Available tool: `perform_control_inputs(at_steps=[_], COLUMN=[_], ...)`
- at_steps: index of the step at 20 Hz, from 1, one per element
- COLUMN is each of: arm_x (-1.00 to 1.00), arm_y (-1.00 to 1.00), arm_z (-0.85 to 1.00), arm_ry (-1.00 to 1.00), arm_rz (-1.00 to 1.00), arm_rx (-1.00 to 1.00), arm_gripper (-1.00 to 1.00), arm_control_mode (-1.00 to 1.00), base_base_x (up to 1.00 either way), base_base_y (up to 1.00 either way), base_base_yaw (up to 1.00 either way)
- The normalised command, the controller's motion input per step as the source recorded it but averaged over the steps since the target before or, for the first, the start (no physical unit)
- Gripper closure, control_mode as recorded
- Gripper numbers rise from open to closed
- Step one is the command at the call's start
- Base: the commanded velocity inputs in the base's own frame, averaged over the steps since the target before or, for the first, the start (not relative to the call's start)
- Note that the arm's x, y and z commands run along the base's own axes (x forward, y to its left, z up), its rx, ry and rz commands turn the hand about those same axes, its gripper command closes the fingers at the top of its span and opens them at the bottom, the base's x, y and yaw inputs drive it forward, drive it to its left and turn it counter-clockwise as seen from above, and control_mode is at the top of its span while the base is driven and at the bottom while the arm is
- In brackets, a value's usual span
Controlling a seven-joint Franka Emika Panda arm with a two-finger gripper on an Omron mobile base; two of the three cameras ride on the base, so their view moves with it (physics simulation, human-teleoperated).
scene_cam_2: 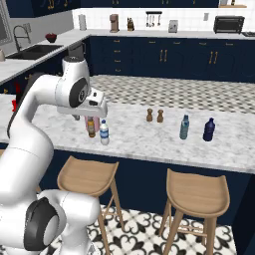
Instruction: Move the plastic bottles in the middle to the plastics group, and the glass bottles in the middle to the glass group.
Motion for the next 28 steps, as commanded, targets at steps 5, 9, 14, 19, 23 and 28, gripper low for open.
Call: perform_control_inputs(at_steps=[5,9,14,19,23,28], arm_x=[0.06,0.40,0.67,0.64,0.44,0.35], arm_y=[0.01,0.04,0.04,0.00,0.00,0.03], arm_z=[-0.45,-0.61,-0.20,-0.01,-0.10,-0.37], arm_ry=[-0.06,-0.04,-0.01,0.00,0.00,-0.03], arm_rz=[0.00,0.00,0.00,0.09,0.26,0.18], arm_rx=[-0.01,-0.02,-0.01,0.00,0.00,0.00], arm_gripper=[-1.00,-1.00,-1.00,-1.00,-1.00,-1.00], arm_control_mode=[-1.00,-1.00,-1.00,-1.00,-1.00,-1.00], base_base_x=[0.00,0.00,0.00,0.00,0.00,0.00], base_base_y=[0.00,0.00,0.00,0.00,0.00,0.00], base_base_yaw=[0.00,0.00,0.00,0.00,0.00,0.00])
